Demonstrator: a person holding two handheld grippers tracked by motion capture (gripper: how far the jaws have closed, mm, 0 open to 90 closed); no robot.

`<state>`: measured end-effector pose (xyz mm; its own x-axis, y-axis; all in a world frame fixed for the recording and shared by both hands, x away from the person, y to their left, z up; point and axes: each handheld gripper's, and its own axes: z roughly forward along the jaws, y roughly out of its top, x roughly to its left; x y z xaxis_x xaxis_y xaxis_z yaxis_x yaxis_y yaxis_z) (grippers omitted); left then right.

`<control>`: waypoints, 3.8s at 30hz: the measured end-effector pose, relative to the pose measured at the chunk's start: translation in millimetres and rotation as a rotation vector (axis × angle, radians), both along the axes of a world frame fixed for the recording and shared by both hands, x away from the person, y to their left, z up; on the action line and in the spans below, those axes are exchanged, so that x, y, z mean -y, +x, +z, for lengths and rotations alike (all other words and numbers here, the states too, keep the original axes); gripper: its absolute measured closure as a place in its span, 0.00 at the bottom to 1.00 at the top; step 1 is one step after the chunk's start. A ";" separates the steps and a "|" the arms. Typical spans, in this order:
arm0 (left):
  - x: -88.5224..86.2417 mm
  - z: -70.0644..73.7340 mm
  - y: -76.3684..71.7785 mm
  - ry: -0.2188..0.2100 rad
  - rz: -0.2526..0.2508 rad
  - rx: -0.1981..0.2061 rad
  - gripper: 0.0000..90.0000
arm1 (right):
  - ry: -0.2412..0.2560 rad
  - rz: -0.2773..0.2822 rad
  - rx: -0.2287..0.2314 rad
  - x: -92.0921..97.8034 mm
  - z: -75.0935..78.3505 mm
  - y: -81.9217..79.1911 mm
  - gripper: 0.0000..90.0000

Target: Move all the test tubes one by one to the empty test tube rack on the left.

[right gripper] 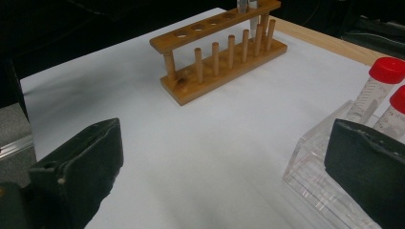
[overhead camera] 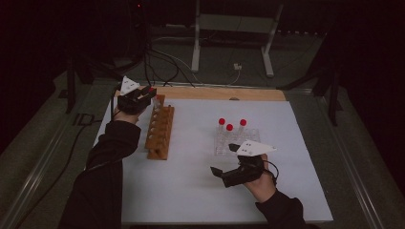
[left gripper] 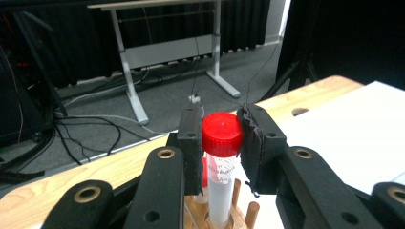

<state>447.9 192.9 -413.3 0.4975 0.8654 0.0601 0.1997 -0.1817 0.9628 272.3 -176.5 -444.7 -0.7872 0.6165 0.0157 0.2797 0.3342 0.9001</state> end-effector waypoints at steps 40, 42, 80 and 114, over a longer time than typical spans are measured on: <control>1.7 -33.9 1.2 0.041 -0.026 -0.122 0.69 | 0.027 0.022 0.002 2.5 3.8 -0.9 0.00; 1.1 -31.2 -2.5 0.046 -0.030 -0.122 0.61 | 0.031 0.011 0.003 3.9 5.9 -1.3 0.00; 38.2 -32.2 -148.5 0.018 -0.537 -0.133 0.02 | 0.009 -0.312 0.050 62.0 12.4 63.3 0.06; 40.8 -46.2 -153.4 0.019 -0.565 -0.156 0.02 | -0.117 -0.394 -0.054 54.0 -27.9 116.7 0.82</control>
<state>294.6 152.1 -459.5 0.8855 0.4631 -0.0382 0.2064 -0.3184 0.9252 389.0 -230.5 -472.6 -0.4909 0.8704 -0.0375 0.4525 0.2915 0.8428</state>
